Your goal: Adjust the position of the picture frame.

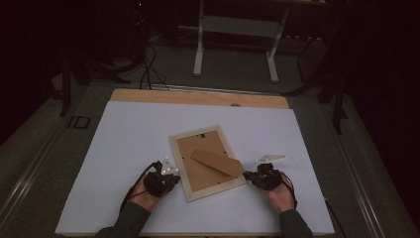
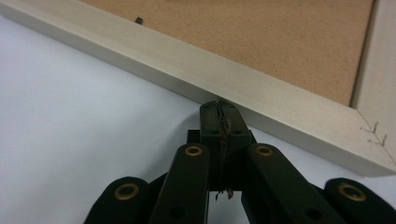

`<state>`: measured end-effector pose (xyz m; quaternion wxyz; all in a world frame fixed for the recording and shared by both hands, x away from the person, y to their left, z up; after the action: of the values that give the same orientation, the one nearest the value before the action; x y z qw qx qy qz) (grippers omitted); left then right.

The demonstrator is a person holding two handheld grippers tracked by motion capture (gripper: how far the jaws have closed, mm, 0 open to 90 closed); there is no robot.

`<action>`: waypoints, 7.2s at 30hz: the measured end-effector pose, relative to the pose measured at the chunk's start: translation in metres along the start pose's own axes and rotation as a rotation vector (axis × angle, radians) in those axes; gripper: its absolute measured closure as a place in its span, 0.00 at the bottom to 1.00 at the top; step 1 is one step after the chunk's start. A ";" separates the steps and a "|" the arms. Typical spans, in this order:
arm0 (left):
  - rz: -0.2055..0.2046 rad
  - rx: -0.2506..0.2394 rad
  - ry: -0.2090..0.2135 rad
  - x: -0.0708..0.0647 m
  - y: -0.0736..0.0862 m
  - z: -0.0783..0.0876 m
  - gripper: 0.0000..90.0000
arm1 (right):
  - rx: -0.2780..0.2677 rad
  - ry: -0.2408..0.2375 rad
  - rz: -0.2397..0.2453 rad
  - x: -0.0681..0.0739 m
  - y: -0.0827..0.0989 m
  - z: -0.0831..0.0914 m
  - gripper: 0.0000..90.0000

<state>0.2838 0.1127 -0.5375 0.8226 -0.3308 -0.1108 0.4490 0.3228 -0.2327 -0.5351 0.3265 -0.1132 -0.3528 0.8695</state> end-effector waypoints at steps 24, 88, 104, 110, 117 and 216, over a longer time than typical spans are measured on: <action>-0.013 0.017 -0.004 -0.004 -0.001 0.000 1.00 | 0.021 -0.011 -0.013 0.002 0.001 0.000 1.00; -0.123 0.047 0.202 -0.031 0.008 0.010 1.00 | 0.051 -0.101 0.085 0.026 -0.003 -0.004 1.00; -0.078 0.065 0.126 -0.018 0.011 0.010 1.00 | 0.027 -0.134 0.119 0.033 -0.006 -0.010 1.00; -0.063 0.061 0.119 -0.014 0.011 0.010 1.00 | -0.011 -0.099 0.108 0.028 -0.006 -0.007 0.99; -0.039 0.058 0.098 -0.008 0.010 0.011 1.00 | -0.036 -0.066 0.086 0.021 -0.006 -0.004 0.99; -0.003 -0.016 0.036 -0.008 -0.003 -0.006 1.00 | -0.001 0.229 0.062 -0.036 -0.045 -0.015 1.00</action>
<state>0.2846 0.1024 -0.5394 0.8224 -0.3454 -0.1002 0.4409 0.3781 -0.2238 -0.5161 0.3377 -0.2227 -0.3100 0.8604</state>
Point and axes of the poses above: each handheld gripper's, and its own axes: z roughly backward along the jaws, y roughly out of its underside, x roughly to its left, the point moved 1 cm from there along -z, roughly forward along the jaws, and after that the axes turned 11 degrees about z, right-handed, at the moved point
